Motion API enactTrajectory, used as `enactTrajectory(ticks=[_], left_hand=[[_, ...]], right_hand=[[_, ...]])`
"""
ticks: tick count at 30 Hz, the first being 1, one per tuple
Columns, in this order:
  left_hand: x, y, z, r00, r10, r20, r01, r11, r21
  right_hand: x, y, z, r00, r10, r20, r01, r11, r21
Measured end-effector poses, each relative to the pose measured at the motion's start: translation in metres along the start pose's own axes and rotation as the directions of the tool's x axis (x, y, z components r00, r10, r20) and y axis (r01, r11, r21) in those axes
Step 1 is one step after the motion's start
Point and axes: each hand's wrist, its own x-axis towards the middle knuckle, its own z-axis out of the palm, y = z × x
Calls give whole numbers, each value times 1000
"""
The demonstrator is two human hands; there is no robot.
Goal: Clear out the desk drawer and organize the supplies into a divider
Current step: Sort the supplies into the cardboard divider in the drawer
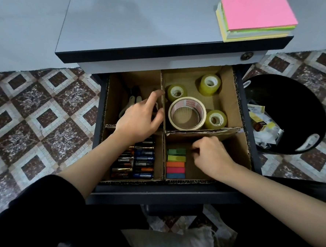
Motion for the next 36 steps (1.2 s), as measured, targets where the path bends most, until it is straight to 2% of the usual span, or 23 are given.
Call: enactTrajectory(ticks=[6, 11, 18, 22, 24, 27, 29, 32, 34, 36], left_hand=[[1, 2, 0, 999, -26, 23, 26, 1000, 9], [0, 1, 0, 999, -34, 11, 34, 999, 43], [1, 1, 1, 1000, -17, -1, 17, 999, 46], [2, 1, 2, 1000, -16, -1, 16, 999, 47], [2, 1, 1, 1000, -10, -4, 11, 999, 48], [1, 1, 1, 1000, -18, -4, 19, 998, 57], [1, 1, 1, 1000, -15, -9, 15, 998, 62], [1, 2, 1, 1000, -12, -5, 12, 998, 65], [1, 3, 1, 1000, -17, -3, 17, 998, 62], [1, 3, 1, 1000, -14, -7, 15, 998, 65]], right_hand=[[7, 16, -3, 985, 122, 121, -144, 970, 194], [10, 18, 1, 949, 232, 215, -300, 874, 382], [16, 7, 4, 914, 264, 307, -396, 742, 542], [16, 3, 5, 913, 258, 317, -399, 730, 555], [15, 3, 6, 925, 248, 287, -368, 773, 517], [11, 1, 3, 982, 147, 115, -175, 943, 284], [7, -4, 1, 997, 65, 36, -70, 982, 178], [0, -11, 2, 998, -57, 12, 58, 997, -54], [-3, -14, 3, 989, -150, 11, 149, 964, -221], [-3, -18, 3, 971, -238, 2, 227, 924, -308]])
